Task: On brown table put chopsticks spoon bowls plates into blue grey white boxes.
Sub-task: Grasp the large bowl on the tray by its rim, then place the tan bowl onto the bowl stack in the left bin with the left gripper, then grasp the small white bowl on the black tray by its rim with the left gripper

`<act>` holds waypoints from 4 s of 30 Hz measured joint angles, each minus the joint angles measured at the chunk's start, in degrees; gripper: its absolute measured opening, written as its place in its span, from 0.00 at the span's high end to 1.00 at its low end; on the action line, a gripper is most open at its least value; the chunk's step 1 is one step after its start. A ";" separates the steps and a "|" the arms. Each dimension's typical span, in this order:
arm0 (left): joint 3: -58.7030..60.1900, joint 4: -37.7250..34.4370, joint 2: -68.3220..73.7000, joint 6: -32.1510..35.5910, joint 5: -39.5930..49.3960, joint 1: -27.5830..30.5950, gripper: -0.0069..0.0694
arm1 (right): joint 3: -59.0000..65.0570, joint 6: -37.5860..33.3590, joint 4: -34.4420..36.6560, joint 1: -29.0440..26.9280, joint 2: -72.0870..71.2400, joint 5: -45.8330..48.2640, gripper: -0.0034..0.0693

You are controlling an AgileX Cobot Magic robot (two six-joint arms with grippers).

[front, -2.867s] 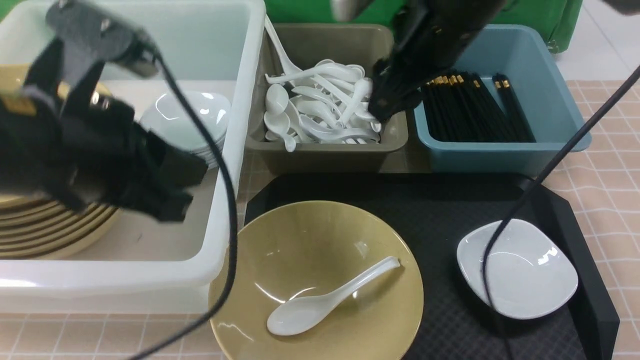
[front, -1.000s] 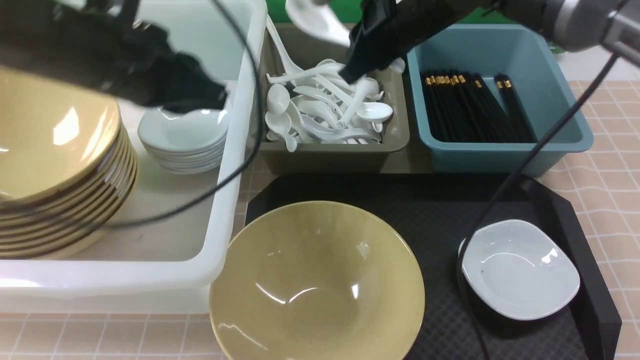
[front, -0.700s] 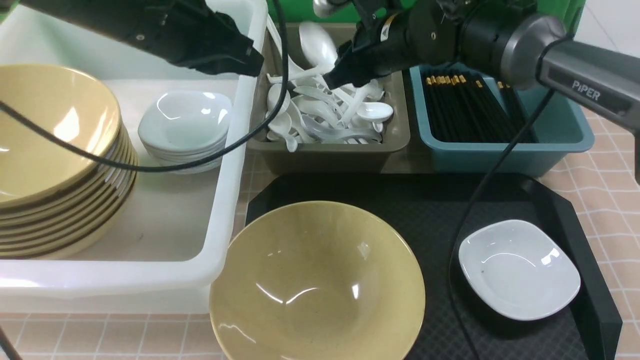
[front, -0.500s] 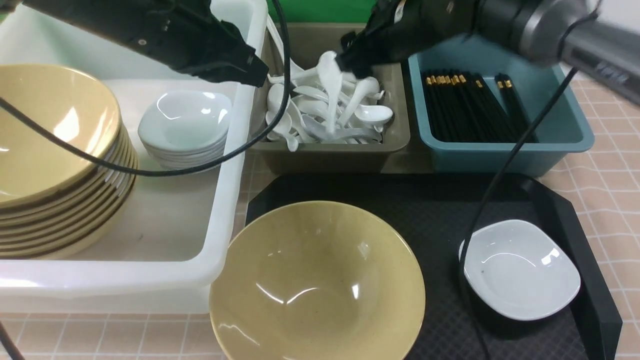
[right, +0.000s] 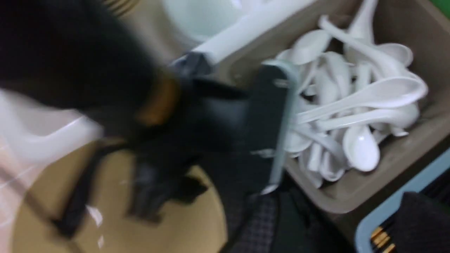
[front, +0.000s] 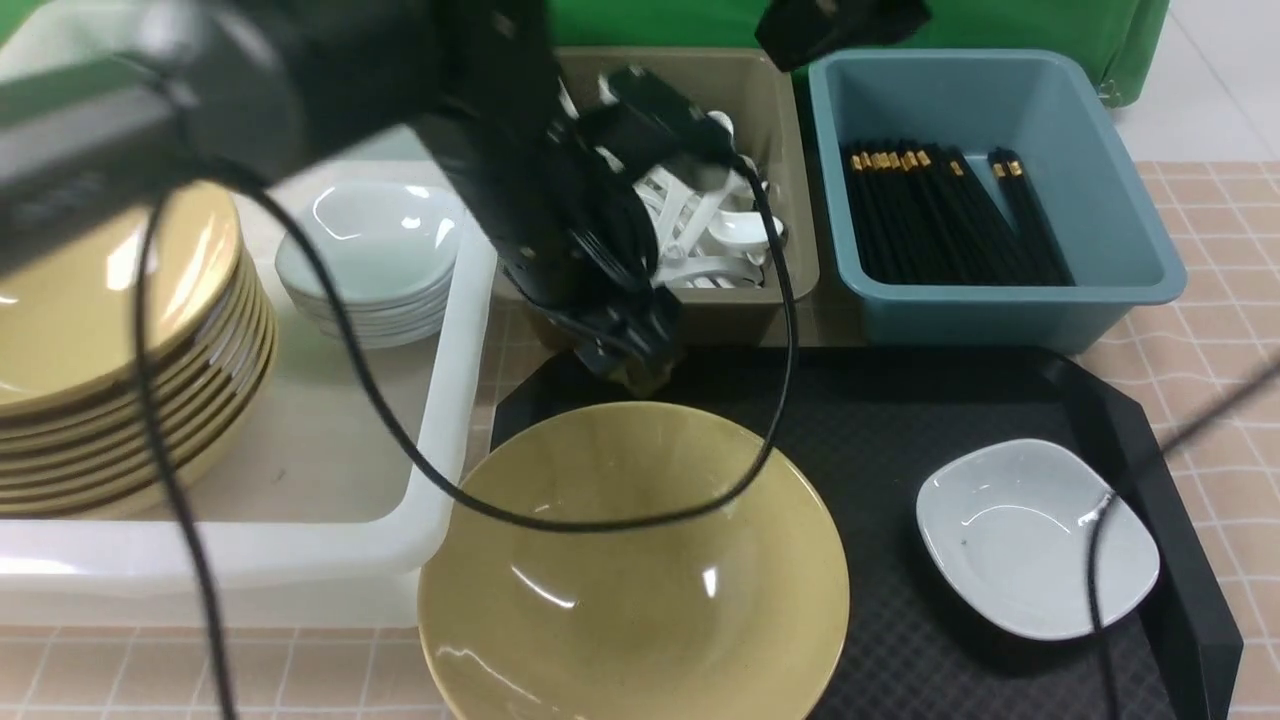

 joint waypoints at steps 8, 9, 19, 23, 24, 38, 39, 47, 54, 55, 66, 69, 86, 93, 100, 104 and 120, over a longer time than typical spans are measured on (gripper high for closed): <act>-0.11 2.58 3.70 -0.33 -0.87 -0.42 0.35 | 11.22 -1.41 0.11 0.40 -5.79 0.34 0.54; -0.11 2.51 3.91 -0.33 -0.87 -0.42 0.35 | 11.52 -1.41 0.11 0.40 -5.79 0.34 0.54; 0.88 -5.77 6.38 1.58 1.16 -0.42 0.36 | 13.54 -1.59 0.06 0.40 -5.72 0.22 0.60; 1.09 -6.43 7.03 2.72 4.00 -0.42 0.45 | 13.54 -2.00 0.06 0.40 -5.72 0.22 0.60; 1.09 -6.43 7.03 2.72 4.44 -0.42 0.50 | 13.54 -2.42 0.06 0.40 -5.72 0.11 0.60; -0.03 -14.41 -1.61 -2.02 8.04 4.19 0.90 | 13.54 -9.56 1.13 0.40 -5.72 0.00 0.74; 0.10 -16.03 -4.06 -1.55 7.29 7.09 0.90 | 13.54 -10.71 2.56 0.40 -5.72 -0.41 0.79; 5.83 -32.10 -19.66 2.69 6.91 29.19 0.90 | 13.54 -15.48 10.34 0.40 -5.72 -4.75 0.90; 8.08 -36.92 -32.55 0.91 6.09 57.00 0.90 | 13.54 -16.43 12.53 0.40 -5.72 -6.37 0.90; 8.08 -36.92 -32.80 0.91 6.10 57.87 0.90 | 13.54 -16.43 12.52 0.40 -5.72 -6.43 0.90; 12.23 -31.42 -29.82 -3.63 3.48 74.49 0.90 | 13.54 -16.45 12.59 0.40 -5.72 -7.51 0.90; 15.05 -26.99 -25.82 -4.89 0.27 74.51 0.89 | 13.54 -16.45 12.59 0.40 -5.72 -7.40 0.90; 11.90 -22.56 -26.94 -5.30 -2.60 74.56 0.11 | 13.54 -17.54 12.53 0.40 -5.72 -7.10 0.89; -1.81 -27.89 -31.04 -7.07 8.54 67.95 0.11 | 11.60 -12.57 3.49 0.40 -6.60 -6.91 0.89; -2.93 -24.78 -26.31 -7.28 10.62 35.74 0.20 | 11.21 2.59 -14.57 0.40 -8.39 -2.22 0.89; -2.93 -18.72 -18.16 -8.19 6.20 17.68 0.20 | 16.13 8.67 -18.44 0.40 -10.69 -0.55 0.89; -9.53 -20.17 10.38 -7.60 -6.77 -8.96 0.20 | 50.64 26.46 -23.47 0.40 -39.14 -0.24 0.89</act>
